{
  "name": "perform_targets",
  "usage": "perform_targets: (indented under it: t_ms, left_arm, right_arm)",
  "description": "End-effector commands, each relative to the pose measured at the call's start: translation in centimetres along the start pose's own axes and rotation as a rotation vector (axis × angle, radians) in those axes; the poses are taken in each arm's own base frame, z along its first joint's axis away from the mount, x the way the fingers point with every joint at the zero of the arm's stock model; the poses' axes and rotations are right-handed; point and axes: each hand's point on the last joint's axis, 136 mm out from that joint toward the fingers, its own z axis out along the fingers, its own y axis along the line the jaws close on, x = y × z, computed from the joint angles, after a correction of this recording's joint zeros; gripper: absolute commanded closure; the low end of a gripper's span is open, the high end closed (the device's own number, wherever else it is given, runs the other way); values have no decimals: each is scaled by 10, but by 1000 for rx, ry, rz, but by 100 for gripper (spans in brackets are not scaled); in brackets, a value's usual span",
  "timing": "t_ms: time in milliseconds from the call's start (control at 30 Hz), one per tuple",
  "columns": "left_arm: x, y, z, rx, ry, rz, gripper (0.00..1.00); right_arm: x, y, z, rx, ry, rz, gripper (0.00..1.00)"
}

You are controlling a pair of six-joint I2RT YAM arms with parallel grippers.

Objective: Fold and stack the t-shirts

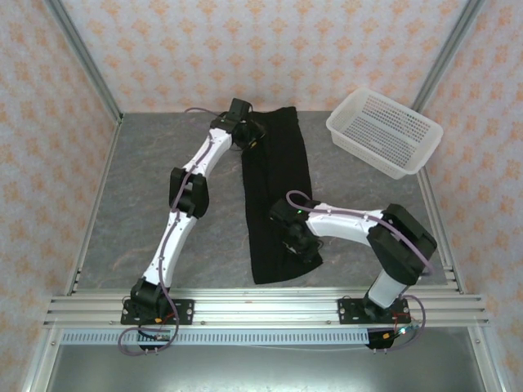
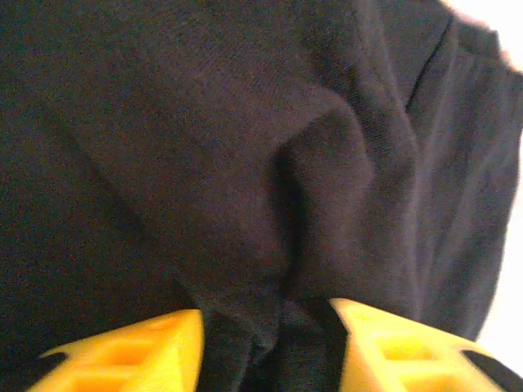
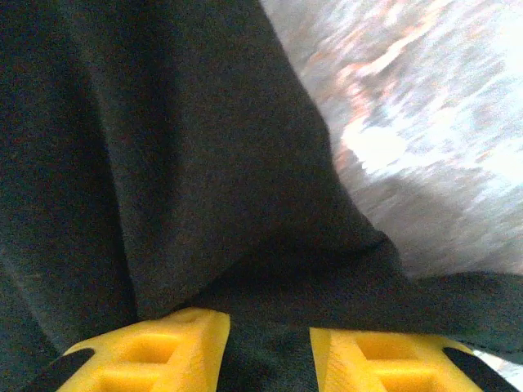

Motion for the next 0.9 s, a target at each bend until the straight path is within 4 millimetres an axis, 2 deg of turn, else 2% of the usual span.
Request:
perform_targets:
  t_ms: [0, 100, 167, 233, 300, 367, 433, 500, 633, 733, 867]
  left_arm:
    - [-4, -8, -23, -33, -25, 35, 46]
    - [-24, -22, -80, -88, -121, 109, 38]
    - [-29, -25, -117, -140, -161, 151, 36]
    - [-22, -21, -151, -185, -156, 178, 36]
    - [1, -12, -175, -212, -102, 194, 36]
    - [38, 6, -193, -232, -17, 211, 36]
    - [92, 34, -208, -241, 136, 198, 38]
    - [150, 66, -227, -268, 291, 205, 40]
    - [264, 142, -262, -339, 555, 194, 40]
    - [318, 171, -277, -310, 602, 126, 40]
    - [357, 176, -274, -247, 608, 72, 38]
  right_arm:
    - [4, 5, 3, -24, 15, 69, 64]
    - [-6, 2, -18, -51, -6, 88, 60]
    - [-15, 0, -36, -73, -25, 84, 57]
    - [-30, -5, -59, -97, -66, 67, 53]
    - [-43, -12, -82, -117, -115, 46, 49]
    - [-55, -19, -100, -161, -165, 17, 46]
    - [-64, -27, -111, -205, -196, -34, 45]
    - [-63, -30, -111, -260, -161, -95, 45]
    - [-49, -42, -105, -314, -66, -212, 44]
    - [-32, -45, -92, -361, 20, -276, 44]
    - [-17, -60, -68, -311, 117, -303, 44]
